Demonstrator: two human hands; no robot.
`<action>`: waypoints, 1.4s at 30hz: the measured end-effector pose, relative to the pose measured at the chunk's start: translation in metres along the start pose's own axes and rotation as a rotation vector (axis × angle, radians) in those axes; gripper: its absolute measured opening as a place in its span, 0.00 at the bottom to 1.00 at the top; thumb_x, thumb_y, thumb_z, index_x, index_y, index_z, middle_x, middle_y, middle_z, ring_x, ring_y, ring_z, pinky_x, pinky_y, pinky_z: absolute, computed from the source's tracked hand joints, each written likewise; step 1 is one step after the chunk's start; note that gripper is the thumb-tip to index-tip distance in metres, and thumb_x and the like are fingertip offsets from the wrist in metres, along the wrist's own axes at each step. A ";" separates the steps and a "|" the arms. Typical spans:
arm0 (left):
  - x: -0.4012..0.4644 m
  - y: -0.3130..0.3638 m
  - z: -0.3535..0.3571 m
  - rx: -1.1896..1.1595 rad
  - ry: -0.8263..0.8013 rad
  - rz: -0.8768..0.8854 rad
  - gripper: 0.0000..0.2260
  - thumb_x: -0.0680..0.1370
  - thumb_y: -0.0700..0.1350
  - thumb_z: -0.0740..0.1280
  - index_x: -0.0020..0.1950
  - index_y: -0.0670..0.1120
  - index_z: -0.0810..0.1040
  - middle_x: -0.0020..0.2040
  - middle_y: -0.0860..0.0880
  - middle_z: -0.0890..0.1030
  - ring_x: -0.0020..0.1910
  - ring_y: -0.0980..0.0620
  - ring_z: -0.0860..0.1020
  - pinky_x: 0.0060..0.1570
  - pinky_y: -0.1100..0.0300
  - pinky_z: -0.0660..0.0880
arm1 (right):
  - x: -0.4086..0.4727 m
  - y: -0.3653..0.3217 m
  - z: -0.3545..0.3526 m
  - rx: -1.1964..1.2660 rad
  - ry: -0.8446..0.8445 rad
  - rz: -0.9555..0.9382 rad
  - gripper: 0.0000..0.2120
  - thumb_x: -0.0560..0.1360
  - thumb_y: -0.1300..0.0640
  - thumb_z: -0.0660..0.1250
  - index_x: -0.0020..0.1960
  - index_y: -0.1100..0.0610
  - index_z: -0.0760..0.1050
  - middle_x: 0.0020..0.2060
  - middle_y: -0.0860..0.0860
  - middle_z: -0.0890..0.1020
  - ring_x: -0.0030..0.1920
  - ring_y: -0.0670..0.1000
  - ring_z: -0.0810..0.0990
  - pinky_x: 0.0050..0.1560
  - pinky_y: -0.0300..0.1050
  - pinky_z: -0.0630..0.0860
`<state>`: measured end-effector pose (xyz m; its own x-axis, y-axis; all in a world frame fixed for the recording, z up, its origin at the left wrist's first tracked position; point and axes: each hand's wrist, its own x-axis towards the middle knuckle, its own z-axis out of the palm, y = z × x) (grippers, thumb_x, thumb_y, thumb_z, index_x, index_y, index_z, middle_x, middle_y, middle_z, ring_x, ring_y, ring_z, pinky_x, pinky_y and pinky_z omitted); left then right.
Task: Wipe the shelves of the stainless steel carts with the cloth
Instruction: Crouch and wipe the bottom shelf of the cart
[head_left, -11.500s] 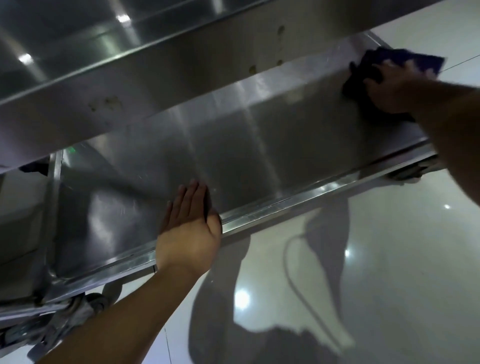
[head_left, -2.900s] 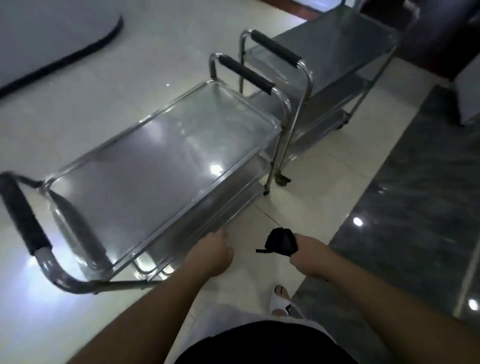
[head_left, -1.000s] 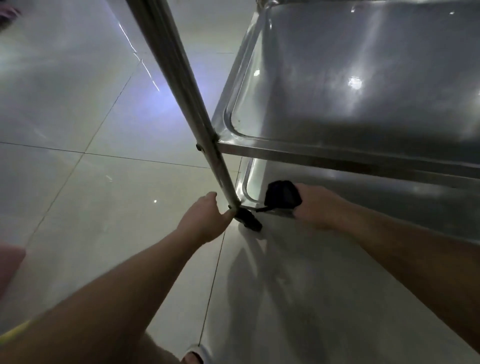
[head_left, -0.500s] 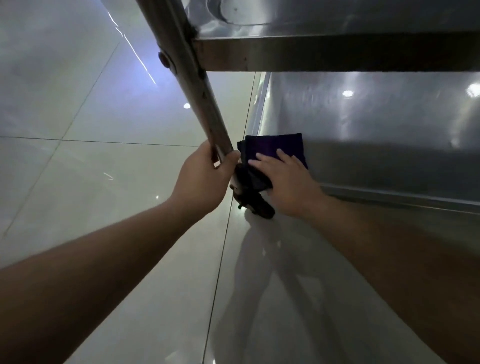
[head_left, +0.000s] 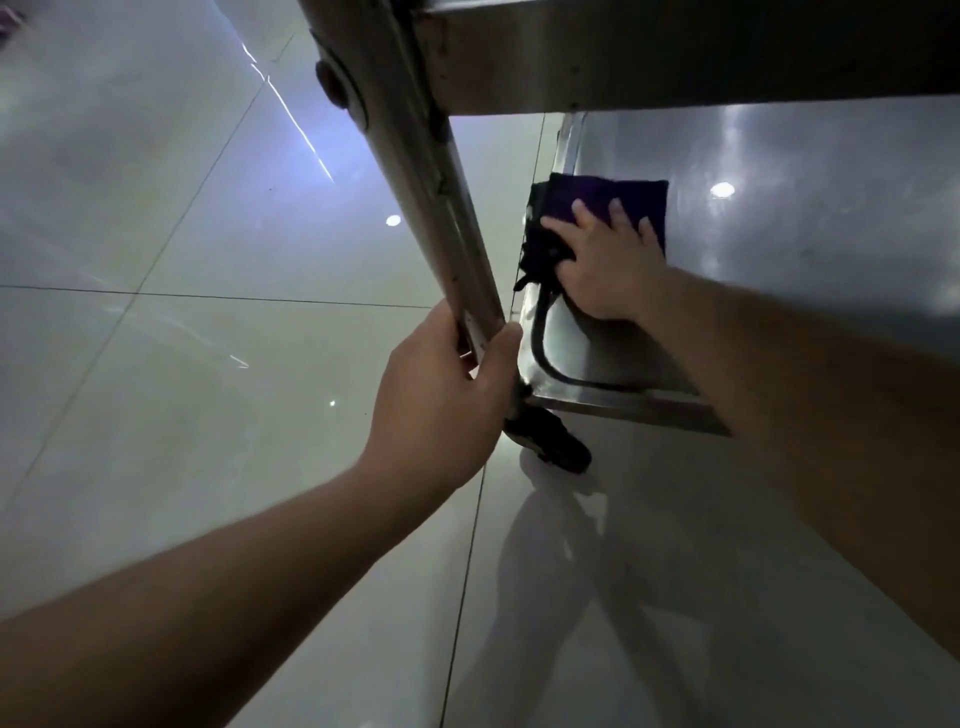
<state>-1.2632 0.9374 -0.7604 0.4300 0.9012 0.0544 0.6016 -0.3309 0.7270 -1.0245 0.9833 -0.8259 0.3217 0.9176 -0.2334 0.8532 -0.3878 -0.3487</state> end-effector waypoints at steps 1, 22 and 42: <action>0.000 -0.002 0.000 0.001 -0.001 0.005 0.07 0.79 0.65 0.61 0.51 0.66 0.74 0.48 0.68 0.81 0.50 0.68 0.80 0.48 0.62 0.79 | 0.017 0.002 -0.007 0.011 -0.008 0.074 0.30 0.83 0.49 0.54 0.82 0.39 0.47 0.83 0.49 0.45 0.82 0.61 0.39 0.79 0.65 0.38; -0.004 0.005 -0.004 0.029 -0.021 0.056 0.02 0.83 0.58 0.64 0.53 0.61 0.73 0.45 0.67 0.78 0.46 0.78 0.75 0.39 0.81 0.69 | -0.131 0.000 0.036 0.128 -0.055 -0.062 0.31 0.80 0.48 0.53 0.81 0.36 0.49 0.82 0.39 0.47 0.82 0.50 0.38 0.78 0.57 0.34; 0.007 0.001 -0.017 0.074 -0.059 0.092 0.03 0.82 0.58 0.65 0.50 0.64 0.73 0.45 0.68 0.80 0.49 0.66 0.80 0.46 0.68 0.78 | -0.023 -0.034 0.022 0.059 -0.005 -0.216 0.30 0.81 0.49 0.57 0.81 0.41 0.56 0.82 0.41 0.55 0.82 0.55 0.45 0.79 0.61 0.40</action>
<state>-1.2712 0.9479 -0.7479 0.5234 0.8487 0.0761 0.6051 -0.4331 0.6681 -1.0697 0.9729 -0.8286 0.1314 0.9796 -0.1519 0.8764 -0.1864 -0.4441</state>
